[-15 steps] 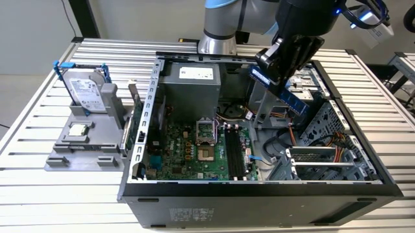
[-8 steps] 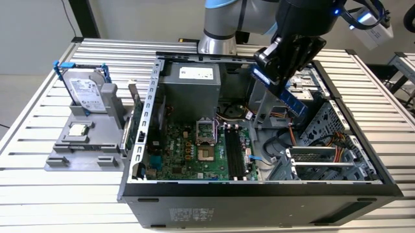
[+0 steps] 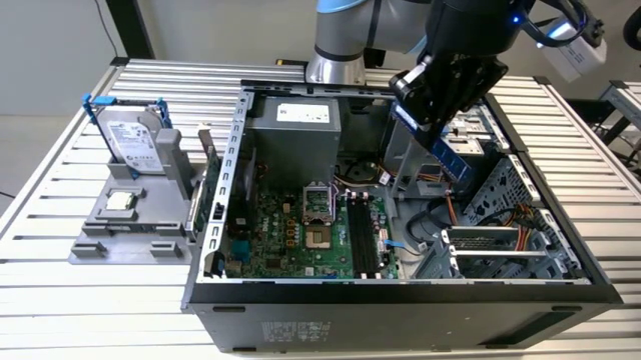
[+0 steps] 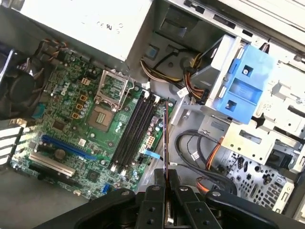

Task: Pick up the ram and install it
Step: 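Insert the ram into the slot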

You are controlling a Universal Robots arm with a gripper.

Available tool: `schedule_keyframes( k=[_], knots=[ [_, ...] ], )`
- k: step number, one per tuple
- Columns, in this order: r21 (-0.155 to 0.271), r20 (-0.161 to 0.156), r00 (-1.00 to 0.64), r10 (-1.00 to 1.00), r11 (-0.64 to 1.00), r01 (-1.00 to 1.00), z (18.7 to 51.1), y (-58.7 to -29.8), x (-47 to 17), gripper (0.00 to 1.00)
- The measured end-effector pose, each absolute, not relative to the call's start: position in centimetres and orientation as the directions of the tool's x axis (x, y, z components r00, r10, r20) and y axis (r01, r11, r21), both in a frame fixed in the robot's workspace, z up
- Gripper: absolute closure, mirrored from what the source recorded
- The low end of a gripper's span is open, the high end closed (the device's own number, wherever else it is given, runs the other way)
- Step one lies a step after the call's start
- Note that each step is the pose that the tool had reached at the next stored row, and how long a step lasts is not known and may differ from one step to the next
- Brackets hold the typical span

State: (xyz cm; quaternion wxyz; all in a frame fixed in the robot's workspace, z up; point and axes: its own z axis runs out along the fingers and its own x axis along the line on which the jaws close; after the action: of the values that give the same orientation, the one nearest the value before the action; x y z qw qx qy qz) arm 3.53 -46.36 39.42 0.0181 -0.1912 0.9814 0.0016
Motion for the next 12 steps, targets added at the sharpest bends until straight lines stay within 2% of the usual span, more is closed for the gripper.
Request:
schedule_keyframes(
  k=[12],
  knots=[
    [-0.004, -0.036, -0.973, -0.228, 0.974, -0.228, 39.42, -46.36, 3.53, 1.00]
  ],
)
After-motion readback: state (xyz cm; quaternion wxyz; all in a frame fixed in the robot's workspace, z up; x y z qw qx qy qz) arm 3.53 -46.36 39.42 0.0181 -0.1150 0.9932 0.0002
